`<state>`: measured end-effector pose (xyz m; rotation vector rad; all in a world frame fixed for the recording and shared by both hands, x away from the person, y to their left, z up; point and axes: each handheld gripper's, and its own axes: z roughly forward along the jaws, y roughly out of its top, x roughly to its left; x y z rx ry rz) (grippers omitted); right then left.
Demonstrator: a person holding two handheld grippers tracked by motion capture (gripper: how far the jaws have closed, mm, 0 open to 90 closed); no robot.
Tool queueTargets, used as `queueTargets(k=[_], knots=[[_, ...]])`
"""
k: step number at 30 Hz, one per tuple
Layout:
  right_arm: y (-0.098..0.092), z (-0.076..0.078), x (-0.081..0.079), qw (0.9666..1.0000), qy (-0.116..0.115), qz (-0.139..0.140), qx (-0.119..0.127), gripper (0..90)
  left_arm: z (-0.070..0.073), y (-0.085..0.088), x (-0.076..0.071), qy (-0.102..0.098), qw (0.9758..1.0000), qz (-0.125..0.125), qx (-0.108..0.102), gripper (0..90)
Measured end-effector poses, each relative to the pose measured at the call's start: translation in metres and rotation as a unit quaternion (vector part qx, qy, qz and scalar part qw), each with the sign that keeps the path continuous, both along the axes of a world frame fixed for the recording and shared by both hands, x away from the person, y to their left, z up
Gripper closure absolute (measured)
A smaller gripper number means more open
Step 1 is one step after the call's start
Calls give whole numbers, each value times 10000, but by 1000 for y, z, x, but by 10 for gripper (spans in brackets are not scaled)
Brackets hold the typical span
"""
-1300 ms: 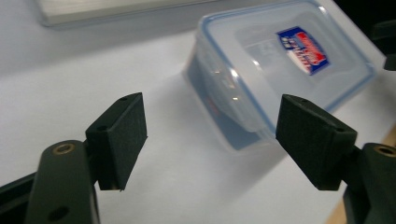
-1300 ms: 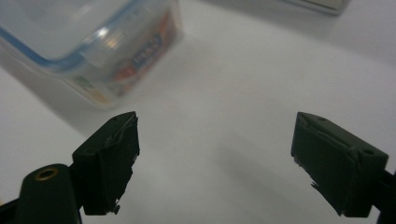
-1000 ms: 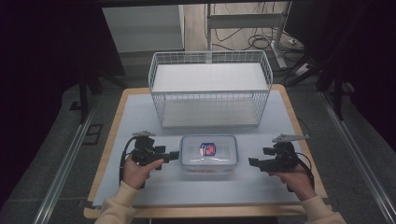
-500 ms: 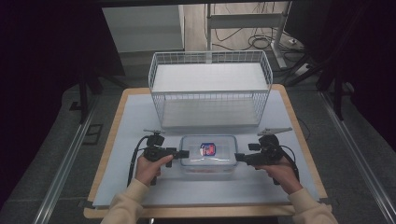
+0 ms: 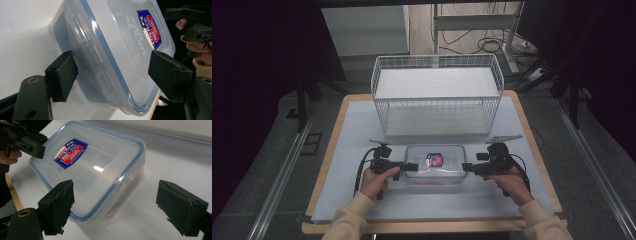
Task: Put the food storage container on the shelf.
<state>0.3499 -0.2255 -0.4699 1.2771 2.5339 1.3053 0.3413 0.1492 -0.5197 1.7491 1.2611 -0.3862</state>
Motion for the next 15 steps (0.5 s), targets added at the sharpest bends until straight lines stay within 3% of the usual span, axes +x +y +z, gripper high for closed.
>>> queueTargets(k=[4,5,7,9,15], knots=[[0,-4,5,9999,149,-10,76,148,0,2,1,38,10000,-7,-37,262],[0,-8,9,9994,310,-4,164,148,0,2,1,41,10000,-32,-49,263],[0,-10,12,9990,384,-2,212,148,0,3,1,38,10000,-41,-52,265],[3,-18,18,9979,592,22,279,148,0,3,1,34,10000,-47,-53,266],[9,-27,27,9948,900,78,478,149,-1,5,2,-5,9999,-128,-80,273]])
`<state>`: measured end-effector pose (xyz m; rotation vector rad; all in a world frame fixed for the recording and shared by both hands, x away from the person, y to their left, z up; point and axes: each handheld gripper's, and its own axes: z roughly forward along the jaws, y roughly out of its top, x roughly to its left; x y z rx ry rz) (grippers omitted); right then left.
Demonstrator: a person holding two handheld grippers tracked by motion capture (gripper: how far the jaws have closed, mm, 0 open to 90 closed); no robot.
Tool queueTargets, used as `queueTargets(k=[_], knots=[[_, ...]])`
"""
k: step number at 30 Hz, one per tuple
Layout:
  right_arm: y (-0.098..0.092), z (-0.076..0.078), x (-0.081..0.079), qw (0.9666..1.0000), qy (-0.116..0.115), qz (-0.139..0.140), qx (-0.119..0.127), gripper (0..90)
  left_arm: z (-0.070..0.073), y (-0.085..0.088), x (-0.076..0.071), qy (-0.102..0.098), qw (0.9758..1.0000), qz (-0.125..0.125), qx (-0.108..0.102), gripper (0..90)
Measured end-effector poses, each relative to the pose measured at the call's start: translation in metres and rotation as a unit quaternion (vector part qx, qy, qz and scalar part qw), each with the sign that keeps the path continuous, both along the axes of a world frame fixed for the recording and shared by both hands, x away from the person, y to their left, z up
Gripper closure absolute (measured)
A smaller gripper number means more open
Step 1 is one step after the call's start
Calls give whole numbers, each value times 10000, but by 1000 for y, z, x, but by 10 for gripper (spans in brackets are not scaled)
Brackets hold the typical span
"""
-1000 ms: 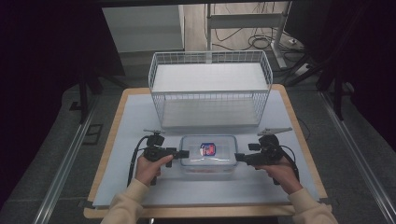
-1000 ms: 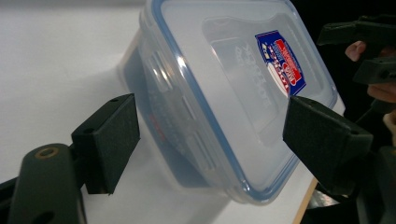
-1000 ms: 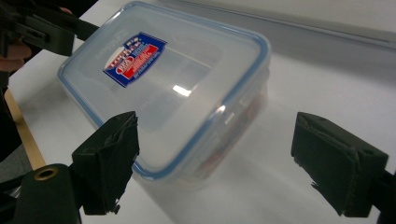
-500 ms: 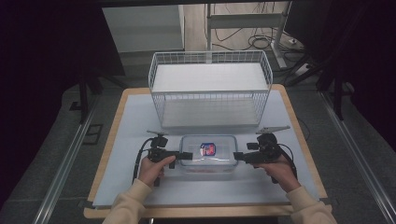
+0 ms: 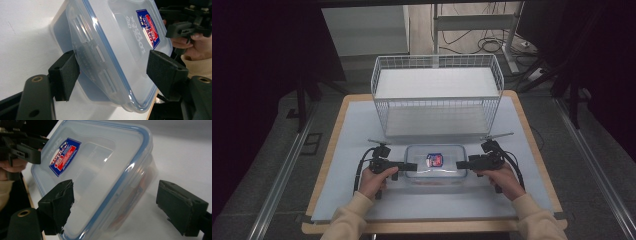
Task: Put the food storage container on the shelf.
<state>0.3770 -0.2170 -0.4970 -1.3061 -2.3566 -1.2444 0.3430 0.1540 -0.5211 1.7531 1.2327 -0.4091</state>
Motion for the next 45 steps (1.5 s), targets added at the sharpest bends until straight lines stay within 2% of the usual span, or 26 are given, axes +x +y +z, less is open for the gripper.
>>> queueTargets(k=[5,7,8,11,14,17,20,21,26,28,30,36,44,45], knots=[[0,-7,8,9988,385,0,314,174,-1,2,1,-21,10000,-68,-38,280],[1,-8,9,9984,428,24,373,184,-1,3,1,-25,9999,-86,-61,282],[3,-9,10,9974,556,63,465,199,-2,3,1,-16,9999,-104,-77,286],[4,-10,11,9969,639,43,459,193,-2,3,1,-25,9999,-101,-68,286],[2,-8,11,9960,742,4,503,242,-1,3,0,-30,9999,-106,-53,285],[-2,-4,7,9967,658,47,478,334,-2,4,-4,-60,9999,-86,-68,286],[-3,-2,4,9973,582,82,443,348,-1,5,-7,-112,9999,-52,-111,306],[-3,0,3,9974,554,98,455,369,0,6,-11,-218,9997,-80,-67,319],[-6,2,-2,9977,464,112,482,402,3,5,-19,-388,9992,-38,-11,338],[-7,5,-8,9984,310,139,456,428,4,6,-22,-468,9989,-27,-2,366],[-8,7,-11,9984,262,139,481,443,6,5,-27,-564,9984,36,-8,380],[-11,8,-18,9986,113,150,497,476,6,5,-33,-660,9977,154,-48,406],[-14,9,-27,9981,63,84,602,509,6,6,-41,-746,9968,249,-120,440],[-14,9,-28,9982,49,60,600,509,6,4,-43,-764,9964,338,-121,440]])
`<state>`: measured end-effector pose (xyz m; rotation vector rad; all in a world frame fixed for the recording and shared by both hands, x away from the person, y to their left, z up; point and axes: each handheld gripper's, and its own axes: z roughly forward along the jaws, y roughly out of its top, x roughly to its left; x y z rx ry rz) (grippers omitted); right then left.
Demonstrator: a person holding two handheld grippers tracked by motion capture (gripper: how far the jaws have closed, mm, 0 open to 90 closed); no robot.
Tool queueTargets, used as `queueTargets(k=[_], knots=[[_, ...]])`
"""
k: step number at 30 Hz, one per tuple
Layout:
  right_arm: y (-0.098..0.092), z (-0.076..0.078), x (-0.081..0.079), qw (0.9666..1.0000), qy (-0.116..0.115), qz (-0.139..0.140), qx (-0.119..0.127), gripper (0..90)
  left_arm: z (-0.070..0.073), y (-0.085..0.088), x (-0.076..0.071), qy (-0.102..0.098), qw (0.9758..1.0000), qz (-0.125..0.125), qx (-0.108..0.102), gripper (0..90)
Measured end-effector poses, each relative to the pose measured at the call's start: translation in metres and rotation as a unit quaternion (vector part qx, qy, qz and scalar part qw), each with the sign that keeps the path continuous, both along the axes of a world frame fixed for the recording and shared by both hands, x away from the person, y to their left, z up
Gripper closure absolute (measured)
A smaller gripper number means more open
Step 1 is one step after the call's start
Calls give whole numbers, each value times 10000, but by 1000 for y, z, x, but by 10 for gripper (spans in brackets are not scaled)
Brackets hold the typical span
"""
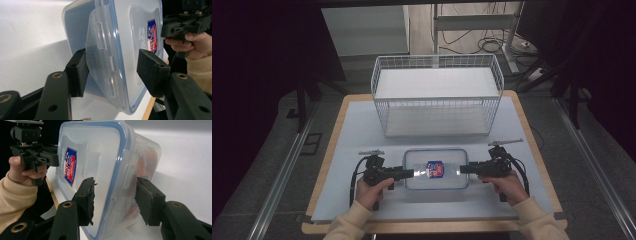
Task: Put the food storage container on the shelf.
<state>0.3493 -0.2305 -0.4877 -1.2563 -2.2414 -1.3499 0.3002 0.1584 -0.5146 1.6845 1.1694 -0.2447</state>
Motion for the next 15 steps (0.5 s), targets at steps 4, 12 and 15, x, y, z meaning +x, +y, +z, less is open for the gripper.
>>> queueTargets(k=[4,12,15], knots=[[1,1,-4,9999,-24,-99,-12,512,1,-1,-2,-44,10000,28,19,441],[-1,2,-6,9998,-1,-207,50,524,4,-3,-4,-171,9998,82,41,458],[-3,3,-6,9997,-33,-248,74,524,7,-4,-4,-252,9996,68,74,470]])
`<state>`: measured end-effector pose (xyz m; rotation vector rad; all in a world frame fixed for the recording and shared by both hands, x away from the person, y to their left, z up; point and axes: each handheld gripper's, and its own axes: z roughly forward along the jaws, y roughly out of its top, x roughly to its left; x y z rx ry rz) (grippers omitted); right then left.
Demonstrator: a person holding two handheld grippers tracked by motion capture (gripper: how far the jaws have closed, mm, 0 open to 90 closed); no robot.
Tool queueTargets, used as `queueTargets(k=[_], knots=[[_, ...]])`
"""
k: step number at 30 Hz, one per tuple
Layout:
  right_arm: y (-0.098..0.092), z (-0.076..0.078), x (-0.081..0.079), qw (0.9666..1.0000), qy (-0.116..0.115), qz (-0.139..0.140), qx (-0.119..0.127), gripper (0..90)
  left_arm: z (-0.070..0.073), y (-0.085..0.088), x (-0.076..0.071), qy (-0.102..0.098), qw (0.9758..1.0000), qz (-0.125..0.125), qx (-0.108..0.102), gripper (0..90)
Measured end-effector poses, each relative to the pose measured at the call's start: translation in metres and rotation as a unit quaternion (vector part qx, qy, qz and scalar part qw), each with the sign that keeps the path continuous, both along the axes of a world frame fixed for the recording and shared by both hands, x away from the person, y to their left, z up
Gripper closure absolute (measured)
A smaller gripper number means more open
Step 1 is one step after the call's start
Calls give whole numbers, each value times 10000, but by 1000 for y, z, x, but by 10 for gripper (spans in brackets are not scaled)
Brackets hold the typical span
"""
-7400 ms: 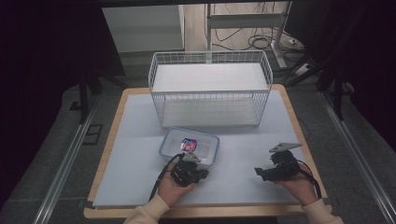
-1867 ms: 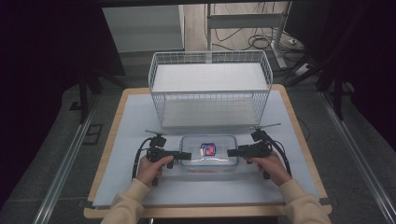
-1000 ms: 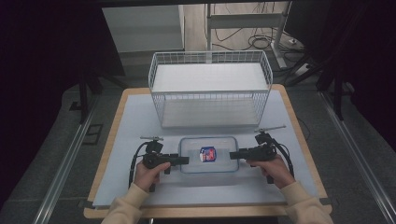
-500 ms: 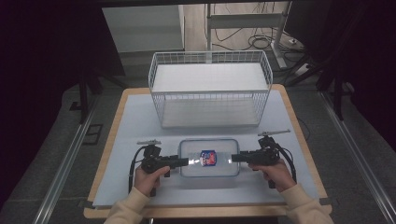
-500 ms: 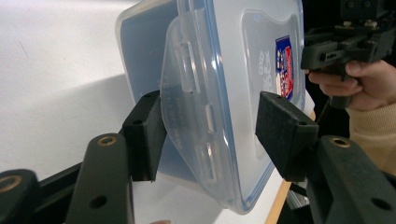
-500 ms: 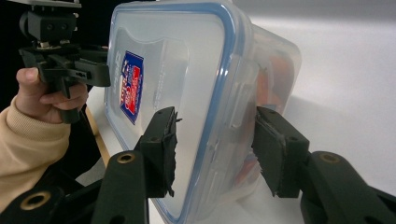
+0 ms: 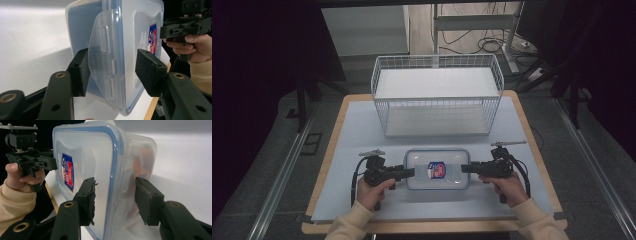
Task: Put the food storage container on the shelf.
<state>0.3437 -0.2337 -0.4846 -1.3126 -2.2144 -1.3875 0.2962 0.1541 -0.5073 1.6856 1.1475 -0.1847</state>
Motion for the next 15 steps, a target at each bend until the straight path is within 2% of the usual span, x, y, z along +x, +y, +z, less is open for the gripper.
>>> queueTargets(k=[7,15], knots=[[-3,1,1,10000,-45,-55,63,528,3,-2,2,-52,10000,21,-15,480],[-4,7,1,9996,-233,-87,98,528,9,-3,3,-134,9999,50,-39,494]])
